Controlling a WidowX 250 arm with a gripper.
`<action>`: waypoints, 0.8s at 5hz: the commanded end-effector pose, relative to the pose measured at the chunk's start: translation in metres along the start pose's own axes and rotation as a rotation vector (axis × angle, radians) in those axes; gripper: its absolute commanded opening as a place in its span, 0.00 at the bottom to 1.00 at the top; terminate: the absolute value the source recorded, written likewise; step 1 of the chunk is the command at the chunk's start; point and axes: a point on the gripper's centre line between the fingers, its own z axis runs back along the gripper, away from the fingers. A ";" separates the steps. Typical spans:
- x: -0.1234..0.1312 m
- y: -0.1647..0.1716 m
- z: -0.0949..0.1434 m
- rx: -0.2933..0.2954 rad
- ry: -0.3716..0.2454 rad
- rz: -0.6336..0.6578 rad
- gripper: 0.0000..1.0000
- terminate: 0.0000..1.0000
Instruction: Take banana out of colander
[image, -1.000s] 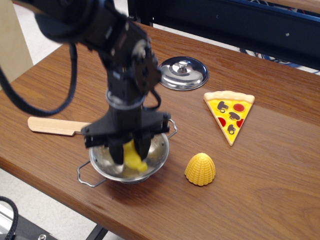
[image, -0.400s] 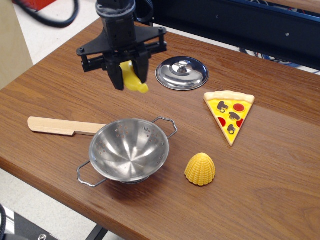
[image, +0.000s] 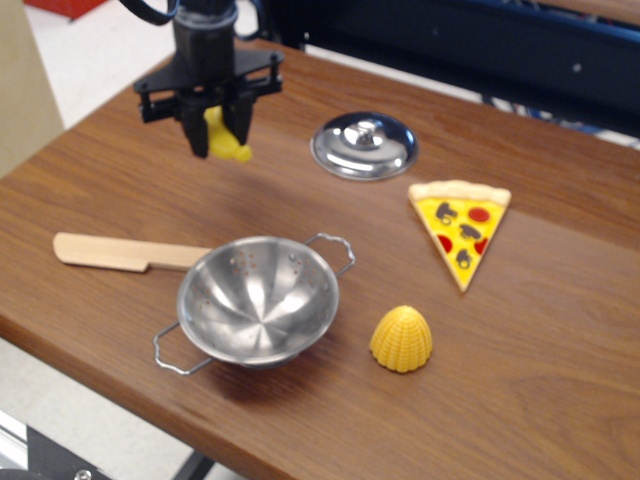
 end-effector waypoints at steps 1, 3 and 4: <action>0.054 0.011 -0.016 -0.013 -0.093 0.034 0.00 0.00; 0.064 0.011 -0.030 0.052 -0.124 0.025 1.00 0.00; 0.064 0.013 -0.023 0.062 -0.097 0.028 1.00 0.00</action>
